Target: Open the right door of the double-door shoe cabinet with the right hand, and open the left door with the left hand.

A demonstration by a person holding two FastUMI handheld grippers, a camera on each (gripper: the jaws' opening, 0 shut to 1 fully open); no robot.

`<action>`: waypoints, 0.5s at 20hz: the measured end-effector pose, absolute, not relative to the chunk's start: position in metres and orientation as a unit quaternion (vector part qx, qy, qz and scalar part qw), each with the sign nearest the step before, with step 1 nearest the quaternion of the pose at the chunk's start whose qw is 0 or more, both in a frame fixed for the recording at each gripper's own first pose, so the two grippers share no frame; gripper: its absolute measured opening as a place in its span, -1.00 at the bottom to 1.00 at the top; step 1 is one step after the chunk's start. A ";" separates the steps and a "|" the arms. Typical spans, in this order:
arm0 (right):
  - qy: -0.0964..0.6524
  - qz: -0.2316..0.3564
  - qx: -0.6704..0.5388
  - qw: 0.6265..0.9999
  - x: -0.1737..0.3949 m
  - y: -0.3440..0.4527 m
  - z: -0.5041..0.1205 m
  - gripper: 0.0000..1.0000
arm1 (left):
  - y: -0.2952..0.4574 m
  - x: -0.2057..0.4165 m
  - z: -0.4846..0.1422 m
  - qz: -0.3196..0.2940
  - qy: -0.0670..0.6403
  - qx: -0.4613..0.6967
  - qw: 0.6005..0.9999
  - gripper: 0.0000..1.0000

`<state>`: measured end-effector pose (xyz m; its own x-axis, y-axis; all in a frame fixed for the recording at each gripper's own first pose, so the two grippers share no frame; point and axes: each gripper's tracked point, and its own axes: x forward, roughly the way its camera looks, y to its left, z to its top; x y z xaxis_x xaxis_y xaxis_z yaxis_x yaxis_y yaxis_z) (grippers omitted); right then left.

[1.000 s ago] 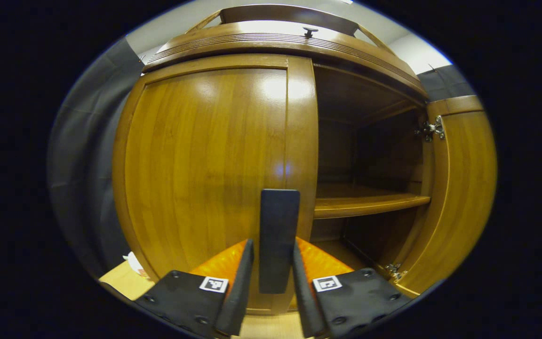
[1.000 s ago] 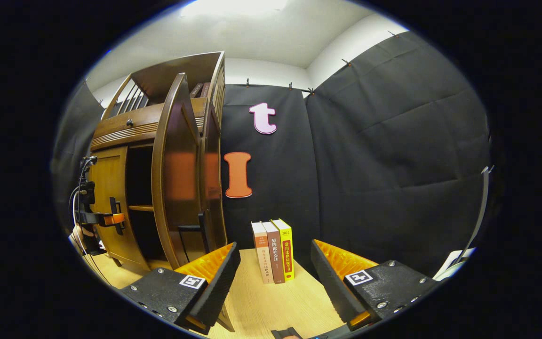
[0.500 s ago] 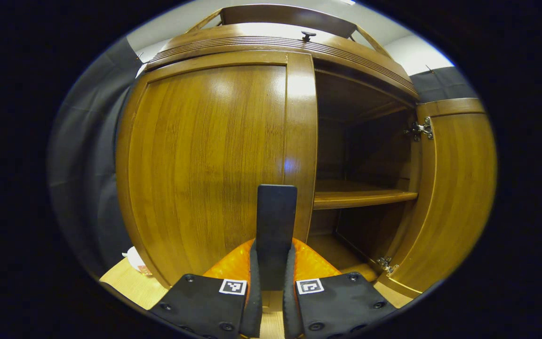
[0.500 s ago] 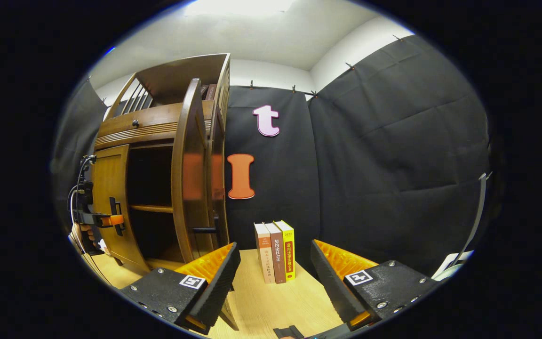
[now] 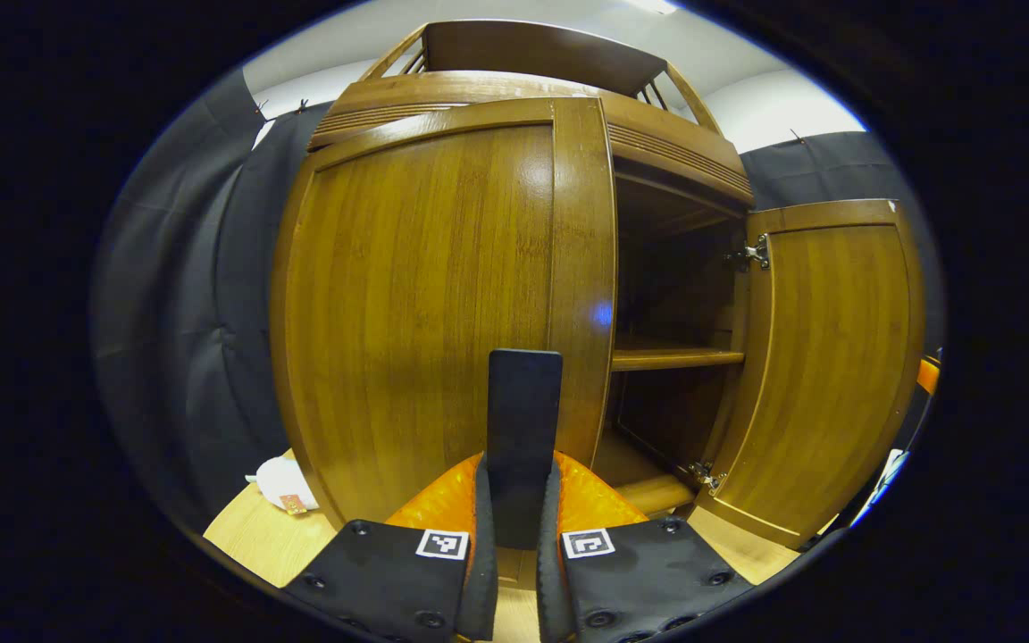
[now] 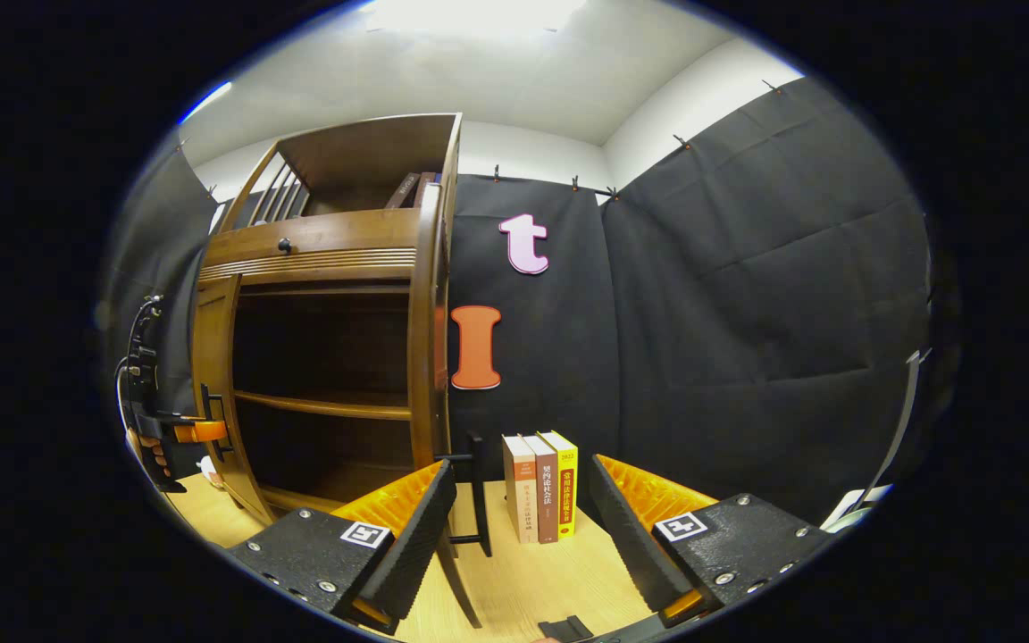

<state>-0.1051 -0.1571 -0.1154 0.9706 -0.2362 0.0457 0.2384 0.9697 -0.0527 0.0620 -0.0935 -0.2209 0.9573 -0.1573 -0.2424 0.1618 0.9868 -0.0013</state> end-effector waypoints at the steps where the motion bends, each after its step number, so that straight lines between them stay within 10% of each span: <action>1: -0.022 -0.116 -0.031 0.993 -0.106 -0.152 -0.113 0.97 | -0.089 0.055 -0.222 -0.080 0.121 0.011 0.989 -0.51; 10: -0.020 -0.076 -0.027 0.997 -0.110 -0.099 -0.108 0.85 | -0.043 0.003 -0.205 -0.057 0.119 0.029 0.991 -0.52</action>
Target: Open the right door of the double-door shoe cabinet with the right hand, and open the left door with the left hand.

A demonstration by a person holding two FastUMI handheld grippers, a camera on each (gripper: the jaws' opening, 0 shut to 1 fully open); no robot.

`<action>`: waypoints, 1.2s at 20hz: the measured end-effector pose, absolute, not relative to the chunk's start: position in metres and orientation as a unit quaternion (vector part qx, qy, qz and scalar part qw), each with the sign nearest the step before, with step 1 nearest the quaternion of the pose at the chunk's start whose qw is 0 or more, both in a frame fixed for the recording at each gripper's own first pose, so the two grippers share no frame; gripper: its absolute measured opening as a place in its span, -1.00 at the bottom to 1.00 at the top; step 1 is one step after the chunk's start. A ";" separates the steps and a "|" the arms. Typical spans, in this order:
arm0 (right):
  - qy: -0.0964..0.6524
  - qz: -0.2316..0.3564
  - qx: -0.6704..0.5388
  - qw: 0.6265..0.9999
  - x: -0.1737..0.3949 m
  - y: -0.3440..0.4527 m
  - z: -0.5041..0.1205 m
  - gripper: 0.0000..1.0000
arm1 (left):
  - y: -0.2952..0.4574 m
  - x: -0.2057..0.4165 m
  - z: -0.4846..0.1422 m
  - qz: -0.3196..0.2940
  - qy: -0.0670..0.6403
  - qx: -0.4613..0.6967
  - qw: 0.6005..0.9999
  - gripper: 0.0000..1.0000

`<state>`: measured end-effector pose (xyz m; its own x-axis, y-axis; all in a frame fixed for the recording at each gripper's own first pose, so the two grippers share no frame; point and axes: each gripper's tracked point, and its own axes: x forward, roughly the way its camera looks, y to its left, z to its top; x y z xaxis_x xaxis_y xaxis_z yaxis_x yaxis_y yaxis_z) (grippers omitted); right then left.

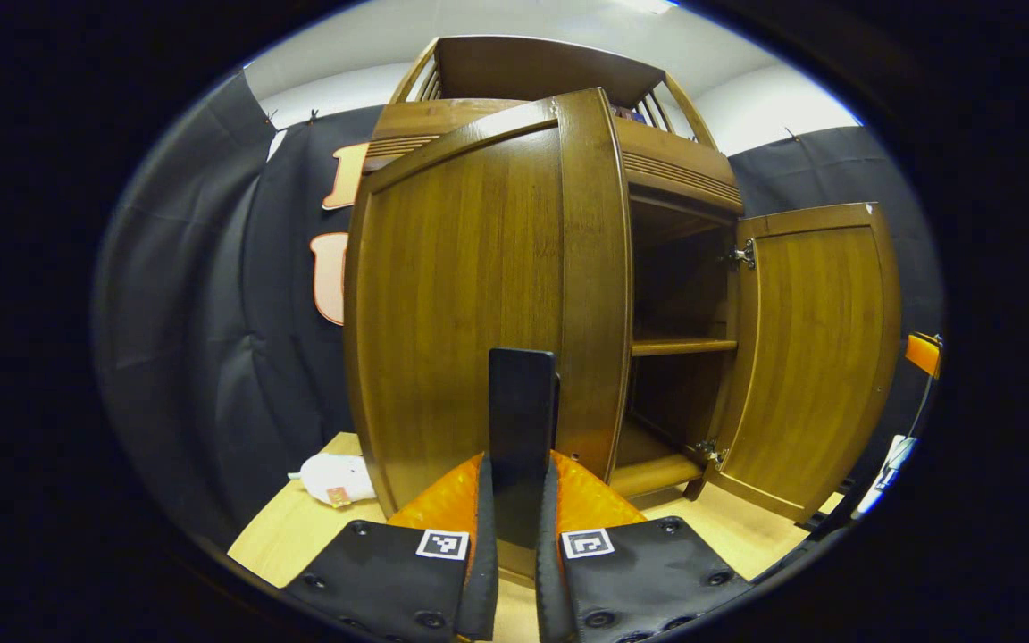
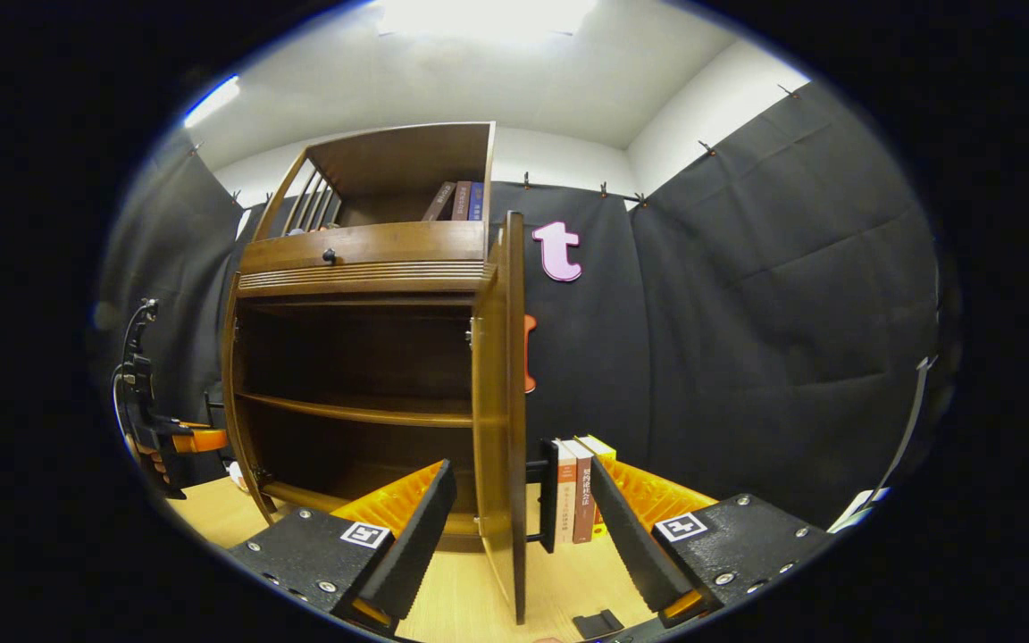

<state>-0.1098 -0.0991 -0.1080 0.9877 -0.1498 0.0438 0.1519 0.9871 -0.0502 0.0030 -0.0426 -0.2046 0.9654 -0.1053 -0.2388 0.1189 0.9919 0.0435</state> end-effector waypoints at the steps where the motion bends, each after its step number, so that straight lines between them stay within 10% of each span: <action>1: -0.019 -0.072 -0.027 0.997 -0.110 -0.093 -0.108 0.85 | -0.038 -0.002 -0.204 -0.051 0.117 0.033 0.991 -0.53; 24: -0.010 -0.005 -0.022 1.000 -0.071 0.015 -0.113 0.85 | 0.084 -0.048 -0.181 -0.020 0.106 0.037 0.993 -0.84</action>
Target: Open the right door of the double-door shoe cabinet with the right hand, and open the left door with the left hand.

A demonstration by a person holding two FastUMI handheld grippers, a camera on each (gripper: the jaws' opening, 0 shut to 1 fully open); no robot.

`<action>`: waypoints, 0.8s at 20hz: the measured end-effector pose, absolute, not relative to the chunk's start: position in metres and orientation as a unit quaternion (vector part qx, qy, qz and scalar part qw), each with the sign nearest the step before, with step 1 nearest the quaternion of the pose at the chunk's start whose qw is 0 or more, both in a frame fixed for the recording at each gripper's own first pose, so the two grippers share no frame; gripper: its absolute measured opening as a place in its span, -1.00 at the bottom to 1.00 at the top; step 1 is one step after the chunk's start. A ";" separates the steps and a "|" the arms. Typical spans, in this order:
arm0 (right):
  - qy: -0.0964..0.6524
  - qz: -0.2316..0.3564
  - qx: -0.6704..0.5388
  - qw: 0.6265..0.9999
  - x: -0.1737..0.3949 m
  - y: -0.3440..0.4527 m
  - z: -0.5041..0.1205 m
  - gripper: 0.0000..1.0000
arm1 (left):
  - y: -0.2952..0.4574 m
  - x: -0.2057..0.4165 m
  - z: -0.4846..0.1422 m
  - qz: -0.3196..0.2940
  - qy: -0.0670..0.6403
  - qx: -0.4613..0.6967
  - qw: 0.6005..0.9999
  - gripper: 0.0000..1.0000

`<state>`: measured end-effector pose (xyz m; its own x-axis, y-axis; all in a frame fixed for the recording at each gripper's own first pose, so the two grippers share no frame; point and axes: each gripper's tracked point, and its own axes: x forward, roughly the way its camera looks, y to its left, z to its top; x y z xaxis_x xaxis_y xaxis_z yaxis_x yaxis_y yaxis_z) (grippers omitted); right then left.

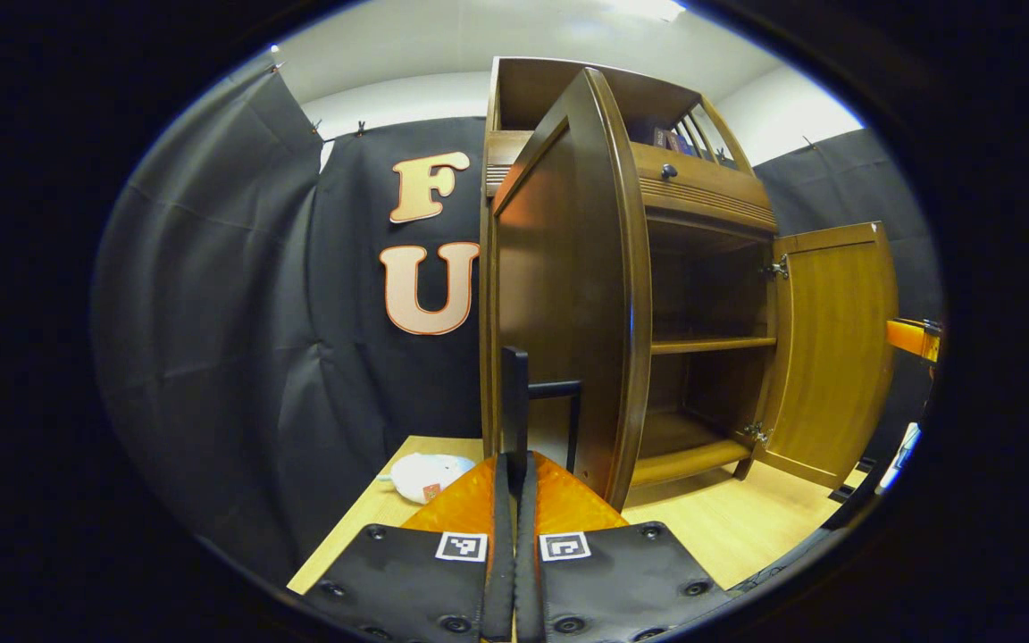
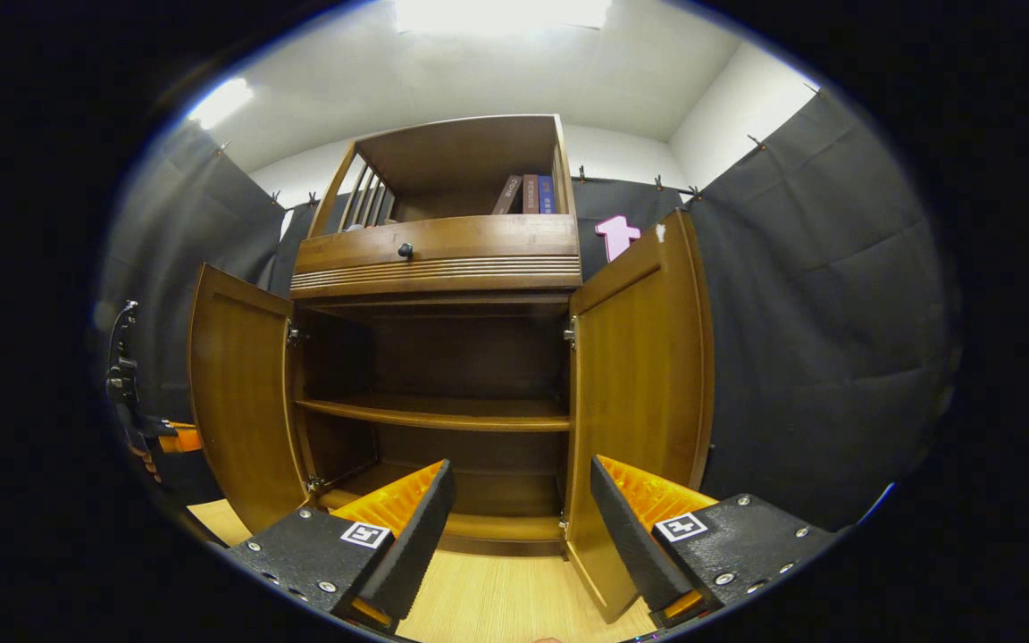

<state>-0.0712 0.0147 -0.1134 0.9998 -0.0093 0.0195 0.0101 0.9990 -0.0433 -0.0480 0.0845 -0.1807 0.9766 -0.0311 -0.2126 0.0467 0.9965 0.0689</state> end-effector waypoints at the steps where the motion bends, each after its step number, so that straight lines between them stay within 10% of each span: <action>1: -0.009 -0.003 -0.022 1.000 -0.070 0.019 -0.114 0.85 | 0.089 -0.048 -0.181 -0.021 0.107 0.035 0.993 -0.84; 16: 0.013 0.016 -0.019 1.000 -0.026 0.067 -0.124 0.99 | 0.156 -0.045 -0.178 -0.039 0.104 -0.002 0.994 -0.82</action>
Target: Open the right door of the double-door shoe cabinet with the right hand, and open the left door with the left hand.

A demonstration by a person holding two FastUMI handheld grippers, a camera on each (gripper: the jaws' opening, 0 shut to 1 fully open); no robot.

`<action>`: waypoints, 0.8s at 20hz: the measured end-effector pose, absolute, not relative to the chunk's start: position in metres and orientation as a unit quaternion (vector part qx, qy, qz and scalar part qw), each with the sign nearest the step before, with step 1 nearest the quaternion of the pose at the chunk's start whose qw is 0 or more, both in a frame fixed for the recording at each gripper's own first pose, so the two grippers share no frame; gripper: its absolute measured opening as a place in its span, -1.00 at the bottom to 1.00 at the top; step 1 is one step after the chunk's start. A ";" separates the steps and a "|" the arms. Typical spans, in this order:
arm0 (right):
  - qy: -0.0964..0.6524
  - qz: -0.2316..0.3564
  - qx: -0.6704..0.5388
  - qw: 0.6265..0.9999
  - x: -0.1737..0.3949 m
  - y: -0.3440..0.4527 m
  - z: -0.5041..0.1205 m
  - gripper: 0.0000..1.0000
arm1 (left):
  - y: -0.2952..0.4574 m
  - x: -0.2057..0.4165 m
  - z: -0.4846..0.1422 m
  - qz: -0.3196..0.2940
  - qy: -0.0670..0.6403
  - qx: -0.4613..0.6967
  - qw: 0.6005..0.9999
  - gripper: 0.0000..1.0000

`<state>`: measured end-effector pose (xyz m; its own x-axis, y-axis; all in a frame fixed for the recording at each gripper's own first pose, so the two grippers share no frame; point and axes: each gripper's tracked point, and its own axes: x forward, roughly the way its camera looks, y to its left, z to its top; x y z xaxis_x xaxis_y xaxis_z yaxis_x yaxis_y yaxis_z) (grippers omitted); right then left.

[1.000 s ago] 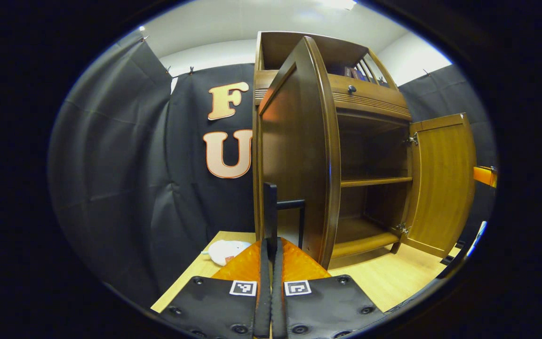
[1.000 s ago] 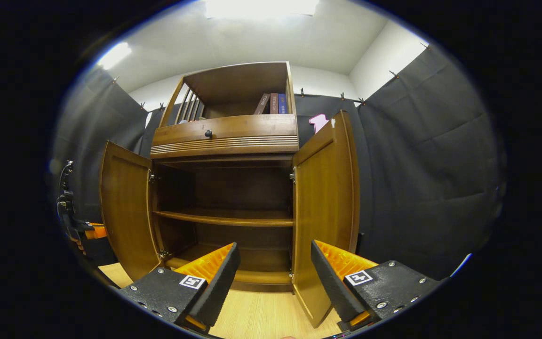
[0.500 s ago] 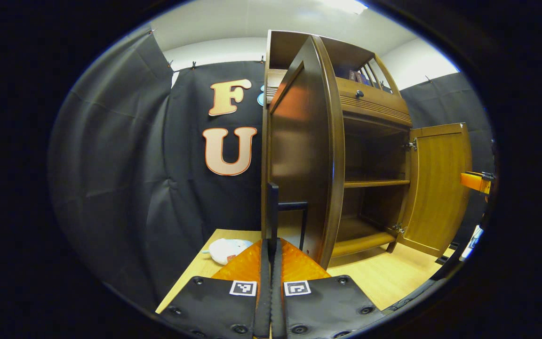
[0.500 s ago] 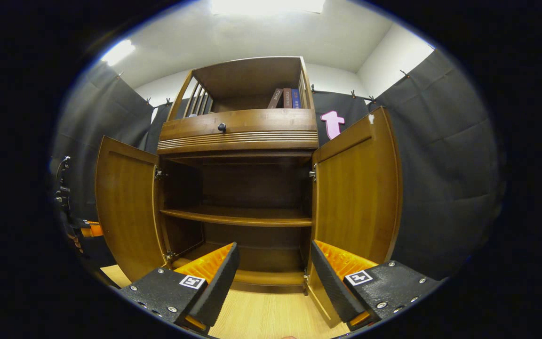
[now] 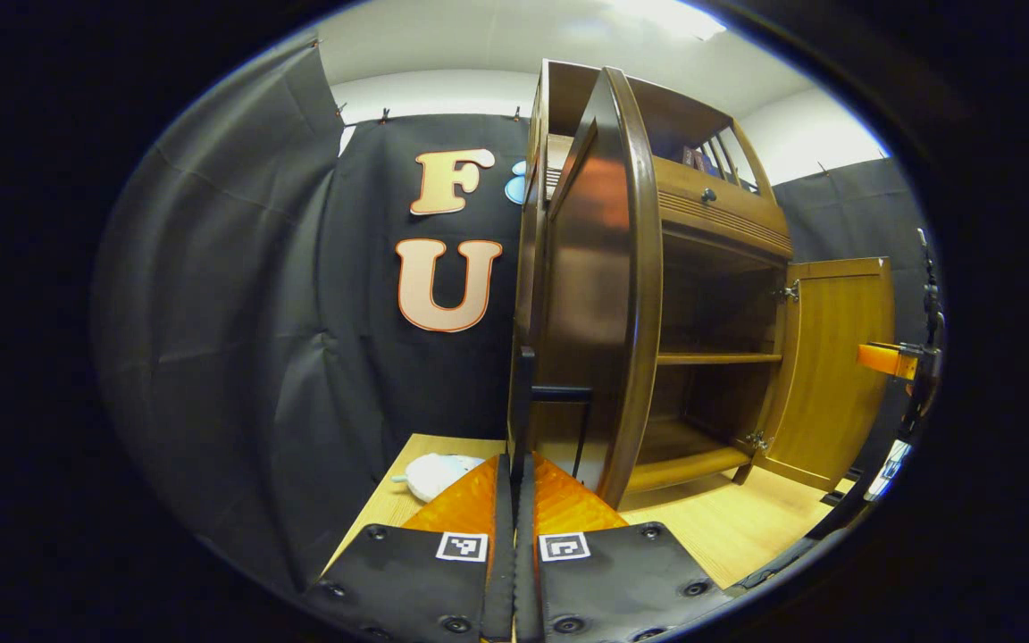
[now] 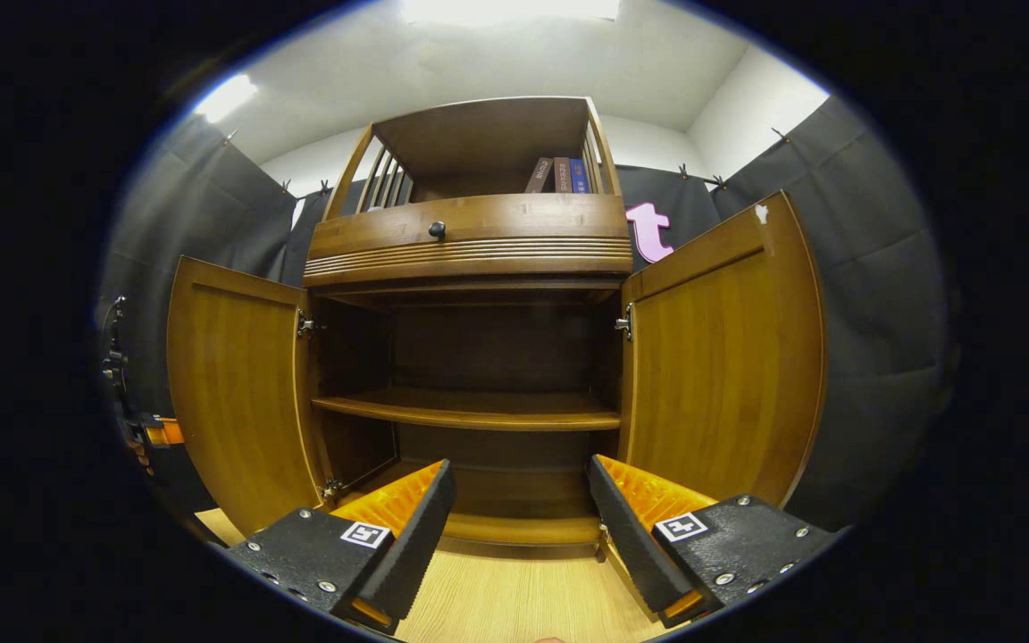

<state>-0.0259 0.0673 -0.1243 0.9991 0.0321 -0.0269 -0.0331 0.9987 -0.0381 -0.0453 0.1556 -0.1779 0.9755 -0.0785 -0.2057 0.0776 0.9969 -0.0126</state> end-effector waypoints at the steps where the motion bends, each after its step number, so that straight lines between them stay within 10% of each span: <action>1: 0.014 0.018 -0.017 1.000 -0.023 0.069 -0.125 0.99 | 0.159 -0.045 -0.178 -0.043 0.105 -0.003 0.994 -0.82; 16: 0.019 0.021 -0.003 1.000 -0.016 0.053 -0.120 0.85 | 0.181 -0.088 -0.121 0.014 0.078 -0.019 0.997 -0.86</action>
